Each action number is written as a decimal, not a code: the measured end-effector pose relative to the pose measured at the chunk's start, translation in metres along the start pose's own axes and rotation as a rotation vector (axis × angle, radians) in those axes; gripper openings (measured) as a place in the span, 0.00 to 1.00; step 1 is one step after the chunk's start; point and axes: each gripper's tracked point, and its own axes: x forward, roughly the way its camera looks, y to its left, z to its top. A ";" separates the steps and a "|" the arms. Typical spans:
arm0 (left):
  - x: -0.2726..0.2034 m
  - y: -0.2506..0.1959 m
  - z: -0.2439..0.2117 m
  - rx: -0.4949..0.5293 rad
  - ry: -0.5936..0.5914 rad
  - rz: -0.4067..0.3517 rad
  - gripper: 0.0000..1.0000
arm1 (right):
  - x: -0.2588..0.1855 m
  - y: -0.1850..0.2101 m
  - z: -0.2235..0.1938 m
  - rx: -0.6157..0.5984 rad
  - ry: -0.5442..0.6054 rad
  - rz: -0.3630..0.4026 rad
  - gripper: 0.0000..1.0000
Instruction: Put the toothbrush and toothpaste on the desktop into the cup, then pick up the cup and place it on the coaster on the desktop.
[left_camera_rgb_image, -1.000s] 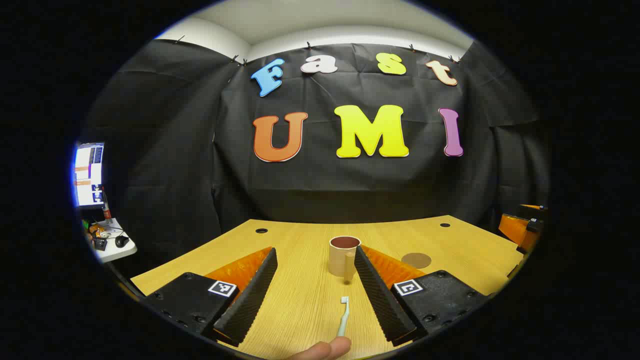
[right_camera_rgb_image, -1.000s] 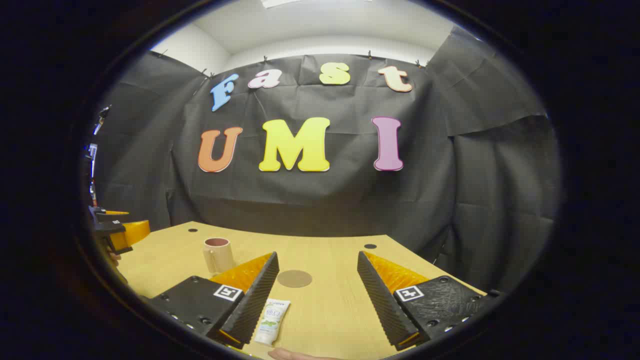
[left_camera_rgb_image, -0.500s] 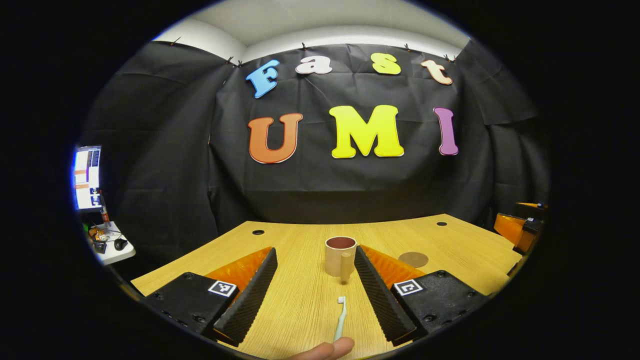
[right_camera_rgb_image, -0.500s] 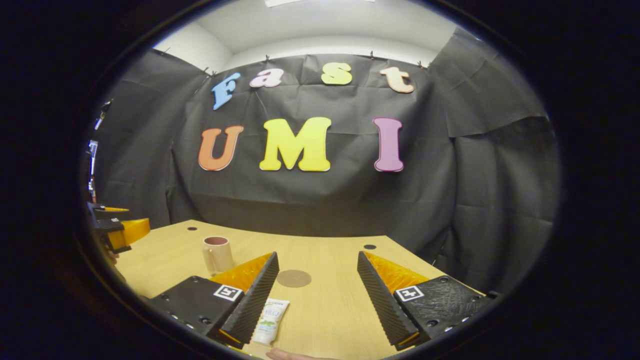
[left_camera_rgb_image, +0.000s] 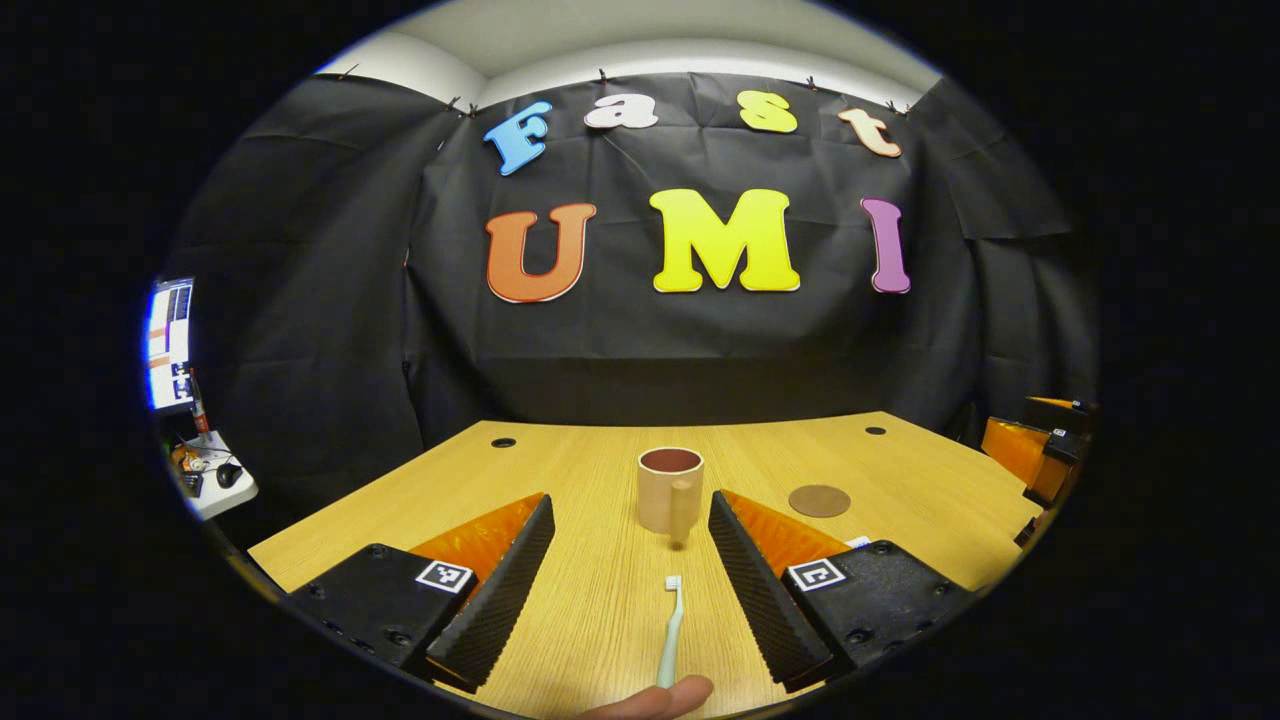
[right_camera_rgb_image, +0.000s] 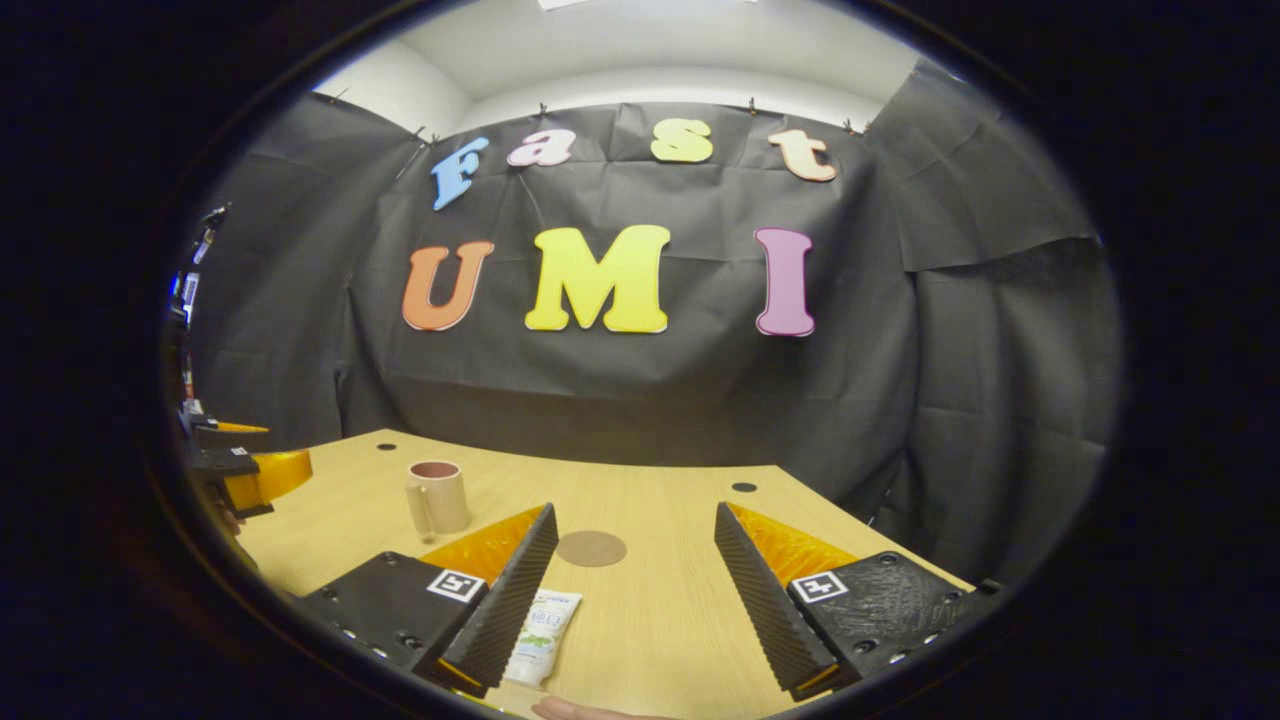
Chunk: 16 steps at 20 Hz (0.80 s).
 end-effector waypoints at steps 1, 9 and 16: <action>0.002 -0.004 -0.010 -0.010 0.026 -0.014 0.98 | 0.001 0.001 -0.003 -0.002 0.004 0.004 0.95; 0.019 -0.018 -0.091 -0.067 0.251 -0.046 0.99 | 0.005 0.017 -0.040 -0.011 0.073 0.035 0.93; 0.019 -0.034 -0.129 -0.078 0.404 -0.100 0.99 | 0.008 0.036 -0.066 -0.002 0.146 0.083 0.98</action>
